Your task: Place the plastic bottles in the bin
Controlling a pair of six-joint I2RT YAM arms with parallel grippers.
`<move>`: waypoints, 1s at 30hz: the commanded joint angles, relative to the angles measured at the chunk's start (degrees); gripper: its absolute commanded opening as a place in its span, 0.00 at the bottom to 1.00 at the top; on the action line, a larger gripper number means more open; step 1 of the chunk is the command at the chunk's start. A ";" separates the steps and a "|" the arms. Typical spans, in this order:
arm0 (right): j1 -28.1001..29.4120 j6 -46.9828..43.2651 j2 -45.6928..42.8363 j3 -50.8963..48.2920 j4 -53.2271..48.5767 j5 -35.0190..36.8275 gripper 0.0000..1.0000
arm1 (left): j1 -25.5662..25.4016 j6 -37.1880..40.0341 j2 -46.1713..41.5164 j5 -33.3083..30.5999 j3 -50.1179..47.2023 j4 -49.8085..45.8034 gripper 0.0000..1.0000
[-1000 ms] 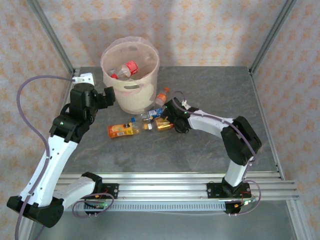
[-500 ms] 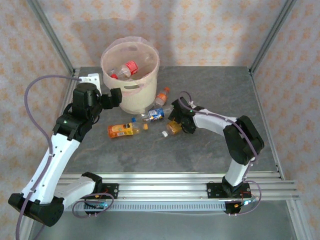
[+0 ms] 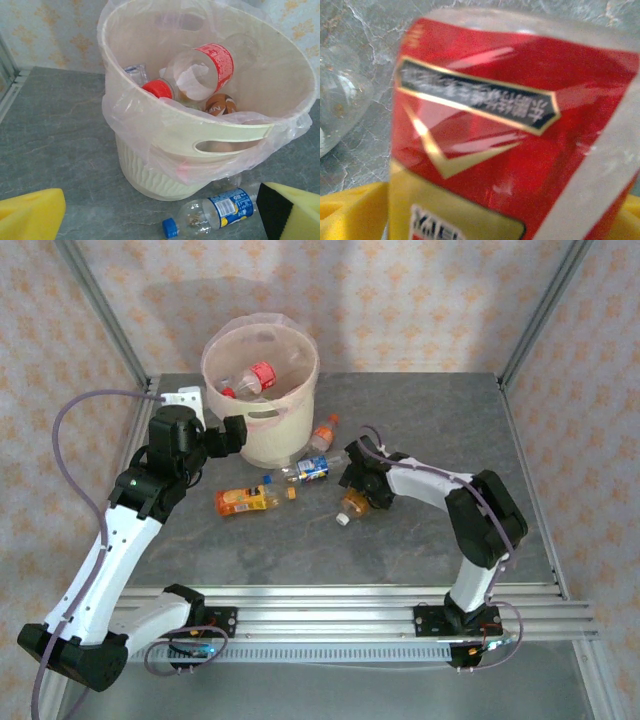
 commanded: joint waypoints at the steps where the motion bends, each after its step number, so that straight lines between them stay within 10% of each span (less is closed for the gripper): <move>1: -0.16 0.27 1.28 -1.32 1.02 -0.49 0.91 | -0.32 -0.98 -0.66 -2.53 -0.61 1.47 1.00; 14: -0.16 -0.10 -7.16 -1.82 1.99 -0.69 0.62 | -0.29 -2.38 -2.51 -7.14 -0.79 0.90 1.00; 30: 0.02 -5.03 -12.18 25.34 -0.58 -4.30 0.59 | -0.36 -3.81 -1.57 -8.48 0.60 1.82 1.00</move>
